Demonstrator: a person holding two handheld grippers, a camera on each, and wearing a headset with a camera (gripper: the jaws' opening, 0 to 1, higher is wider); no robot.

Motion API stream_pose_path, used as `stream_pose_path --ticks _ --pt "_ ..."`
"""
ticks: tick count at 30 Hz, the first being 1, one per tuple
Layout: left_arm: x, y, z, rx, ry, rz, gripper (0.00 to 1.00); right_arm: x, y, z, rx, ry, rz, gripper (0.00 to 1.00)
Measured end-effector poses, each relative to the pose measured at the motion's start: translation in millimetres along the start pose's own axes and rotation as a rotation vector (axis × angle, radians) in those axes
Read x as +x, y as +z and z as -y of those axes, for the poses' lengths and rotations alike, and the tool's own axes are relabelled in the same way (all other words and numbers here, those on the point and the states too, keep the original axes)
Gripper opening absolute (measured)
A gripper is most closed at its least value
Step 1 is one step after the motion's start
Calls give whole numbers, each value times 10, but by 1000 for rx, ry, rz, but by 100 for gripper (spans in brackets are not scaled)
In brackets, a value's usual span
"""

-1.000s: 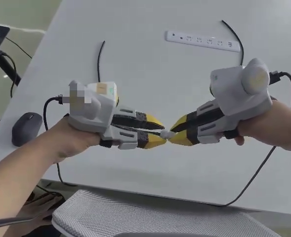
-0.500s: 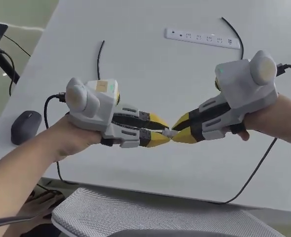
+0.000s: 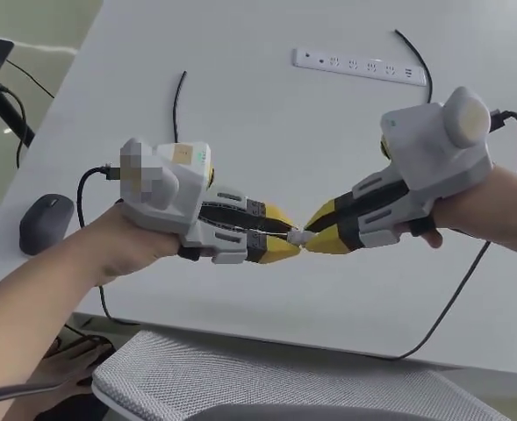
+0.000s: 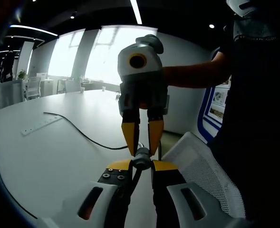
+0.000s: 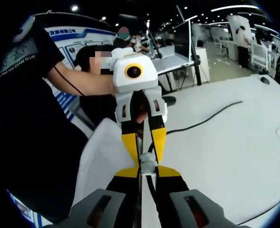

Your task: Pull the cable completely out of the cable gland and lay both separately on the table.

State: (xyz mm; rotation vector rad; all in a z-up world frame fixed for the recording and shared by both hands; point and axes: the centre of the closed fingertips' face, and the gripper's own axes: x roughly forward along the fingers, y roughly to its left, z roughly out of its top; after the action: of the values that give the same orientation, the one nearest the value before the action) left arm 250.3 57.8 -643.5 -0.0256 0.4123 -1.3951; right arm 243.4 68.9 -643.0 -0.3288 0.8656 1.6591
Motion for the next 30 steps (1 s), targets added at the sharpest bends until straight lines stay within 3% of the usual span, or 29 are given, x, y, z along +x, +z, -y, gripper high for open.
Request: stream_pose_path --ticks 10,16,26,30 --pt "1 7 28 -29 1 2 15 -8 -15 -42 -31 -9 6 7" --pt "-1 47 25 -53 10 16 14 -55 6 -35 -28 -27 55 8" --pt "-11 116 75 -34 26 16 14 -250 99 -28 214 14 238 11" --pt "-24 160 90 1 29 16 14 -315 143 -66 350 104 296 15"
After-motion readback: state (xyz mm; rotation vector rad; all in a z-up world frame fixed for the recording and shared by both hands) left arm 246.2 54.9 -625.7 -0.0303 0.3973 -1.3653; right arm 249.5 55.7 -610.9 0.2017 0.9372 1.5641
